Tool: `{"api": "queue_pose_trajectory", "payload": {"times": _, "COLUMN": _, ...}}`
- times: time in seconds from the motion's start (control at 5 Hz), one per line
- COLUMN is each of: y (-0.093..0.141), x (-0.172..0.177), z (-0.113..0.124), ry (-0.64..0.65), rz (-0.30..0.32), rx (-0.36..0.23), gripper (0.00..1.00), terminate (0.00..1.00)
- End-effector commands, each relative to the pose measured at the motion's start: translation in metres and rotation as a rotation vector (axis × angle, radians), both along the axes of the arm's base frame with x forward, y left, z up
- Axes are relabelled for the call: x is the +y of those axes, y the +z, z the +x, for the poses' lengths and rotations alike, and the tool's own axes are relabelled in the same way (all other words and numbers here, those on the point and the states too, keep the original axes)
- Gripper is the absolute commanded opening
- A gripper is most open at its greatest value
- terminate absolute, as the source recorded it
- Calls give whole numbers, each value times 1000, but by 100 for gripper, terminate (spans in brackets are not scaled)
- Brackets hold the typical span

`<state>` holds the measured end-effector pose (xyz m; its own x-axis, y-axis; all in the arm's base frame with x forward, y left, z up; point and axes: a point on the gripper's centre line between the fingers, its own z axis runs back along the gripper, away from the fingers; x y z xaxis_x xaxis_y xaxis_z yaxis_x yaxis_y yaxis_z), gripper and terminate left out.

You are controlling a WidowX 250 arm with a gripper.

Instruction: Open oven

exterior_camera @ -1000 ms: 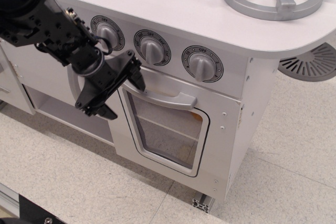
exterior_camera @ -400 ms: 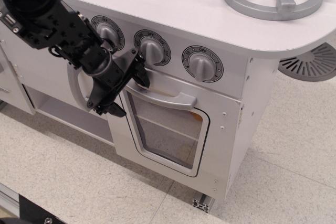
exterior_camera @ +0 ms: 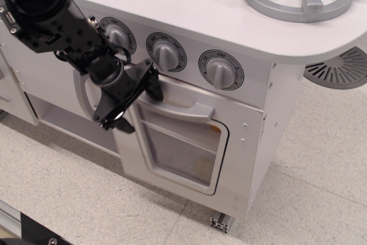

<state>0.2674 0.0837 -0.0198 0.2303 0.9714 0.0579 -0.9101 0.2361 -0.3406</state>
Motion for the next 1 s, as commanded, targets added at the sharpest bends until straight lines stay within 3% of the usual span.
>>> {"api": "queue_pose_trajectory", "payload": {"times": 0.0, "y": -2, "x": 3, "z": -20, "ry": -52, "rz": 109, "rx": 65, "gripper": 100, "terminate": 0}}
{"api": "queue_pose_trajectory", "payload": {"times": 0.4, "y": 6, "x": -11, "z": -56, "ry": -249, "rz": 175, "rx": 207, "gripper": 100, "terminate": 0}}
{"api": "queue_pose_trajectory", "payload": {"times": 0.6, "y": 23, "x": -15, "z": -69, "ry": -348, "rz": 173, "rx": 201, "gripper": 100, "terminate": 0}}
{"api": "queue_pose_trajectory", "payload": {"times": 0.8, "y": 41, "x": -12, "z": -72, "ry": -464, "rz": 217, "rx": 215, "gripper": 100, "terminate": 0}}
